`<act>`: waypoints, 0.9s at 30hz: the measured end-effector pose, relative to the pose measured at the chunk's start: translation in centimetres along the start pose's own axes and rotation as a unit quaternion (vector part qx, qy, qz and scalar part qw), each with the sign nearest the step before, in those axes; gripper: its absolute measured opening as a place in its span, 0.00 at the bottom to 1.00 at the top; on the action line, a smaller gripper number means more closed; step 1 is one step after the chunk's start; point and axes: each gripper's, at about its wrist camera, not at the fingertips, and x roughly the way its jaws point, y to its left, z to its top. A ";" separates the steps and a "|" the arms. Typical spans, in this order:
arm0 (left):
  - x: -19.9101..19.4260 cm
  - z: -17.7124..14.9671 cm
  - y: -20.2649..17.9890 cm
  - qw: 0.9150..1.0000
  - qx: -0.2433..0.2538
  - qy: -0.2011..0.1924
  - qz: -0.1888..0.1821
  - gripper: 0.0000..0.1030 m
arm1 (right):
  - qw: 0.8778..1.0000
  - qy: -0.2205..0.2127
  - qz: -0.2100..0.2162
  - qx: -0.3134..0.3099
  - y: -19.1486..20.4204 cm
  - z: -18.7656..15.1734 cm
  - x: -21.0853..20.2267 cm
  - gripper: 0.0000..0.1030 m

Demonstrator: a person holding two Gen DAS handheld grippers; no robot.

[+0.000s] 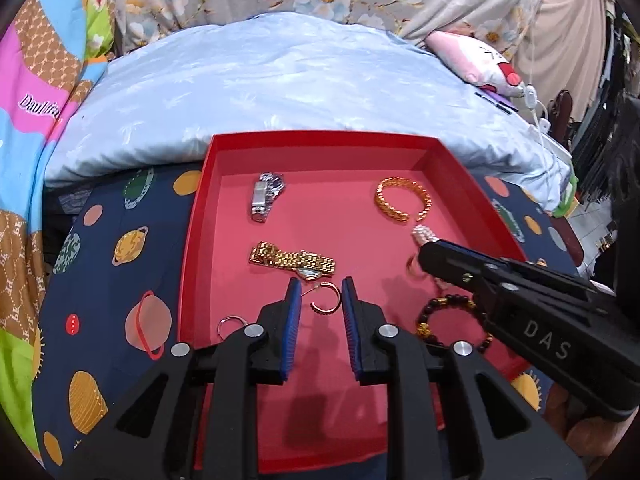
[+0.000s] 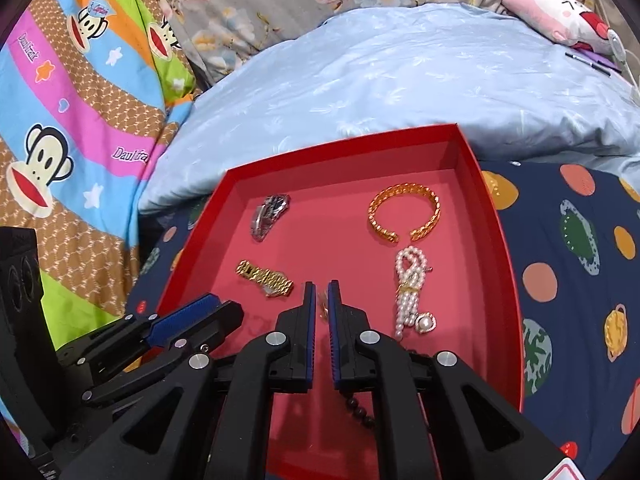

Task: Organize jewelry
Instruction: 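Carry hoop and chain earring into the red tray and open both tools, then withdraw both open tools from the tray toward the remaining earrings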

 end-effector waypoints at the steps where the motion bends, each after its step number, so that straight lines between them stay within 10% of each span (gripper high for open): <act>1: 0.1 0.0 0.1 1.000 -0.002 0.001 0.003 0.21 | 1.000 -0.001 -0.004 -0.003 0.0 0.0 0.0 0.11; 8: -2.2 -0.3 0.2 0.999 0.004 -0.026 0.018 0.49 | 0.999 -0.032 -0.018 -0.001 -0.1 -0.2 -2.9 0.22; 27: -11.5 -8.7 -0.4 0.999 0.002 -0.025 0.020 0.53 | 0.997 -0.040 -0.059 -0.016 1.4 -10.8 -13.9 0.34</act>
